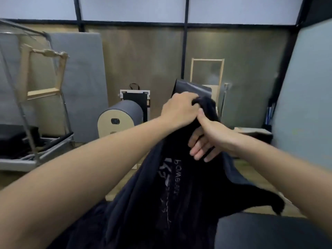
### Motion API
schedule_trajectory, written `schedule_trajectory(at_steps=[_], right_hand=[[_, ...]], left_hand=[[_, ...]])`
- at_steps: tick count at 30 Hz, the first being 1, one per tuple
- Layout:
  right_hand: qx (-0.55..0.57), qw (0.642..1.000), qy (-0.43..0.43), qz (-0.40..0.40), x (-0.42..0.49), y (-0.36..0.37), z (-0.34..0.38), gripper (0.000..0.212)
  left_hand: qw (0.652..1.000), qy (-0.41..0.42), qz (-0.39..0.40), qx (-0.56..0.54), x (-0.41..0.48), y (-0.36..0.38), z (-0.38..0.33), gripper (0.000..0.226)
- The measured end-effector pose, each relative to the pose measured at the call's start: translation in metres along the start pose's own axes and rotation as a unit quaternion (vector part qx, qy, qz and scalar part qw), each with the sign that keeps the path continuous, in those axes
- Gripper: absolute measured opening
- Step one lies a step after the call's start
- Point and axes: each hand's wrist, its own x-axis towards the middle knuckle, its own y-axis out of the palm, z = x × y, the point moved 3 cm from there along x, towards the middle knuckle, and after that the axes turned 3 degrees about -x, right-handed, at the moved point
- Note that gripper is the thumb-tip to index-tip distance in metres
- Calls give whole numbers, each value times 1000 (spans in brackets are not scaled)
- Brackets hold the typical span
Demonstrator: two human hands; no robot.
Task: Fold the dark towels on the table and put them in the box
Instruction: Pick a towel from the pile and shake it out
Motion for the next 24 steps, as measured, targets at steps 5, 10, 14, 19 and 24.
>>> schedule_trajectory(at_steps=[5,10,14,19,24], right_hand=[[587,808,26,48,10,24,-101,50],[684,717,4,135,1,51,-153,34],[660,724,111,165,-16,113,-175,28],[670,688,191,202,-53,171,-206,28],[701,664,218,144,-70,173,-235,24]], left_hand=[[986,79,70,126,-34,74,-33,19],[993,-109,-14,49,-134,134,17,33],[766,-512,-106,-374,-253,183,34,43],[429,-487,-261,-714,-318,197,38,35],[352,-526,-430,-644,-319,196,93,26]])
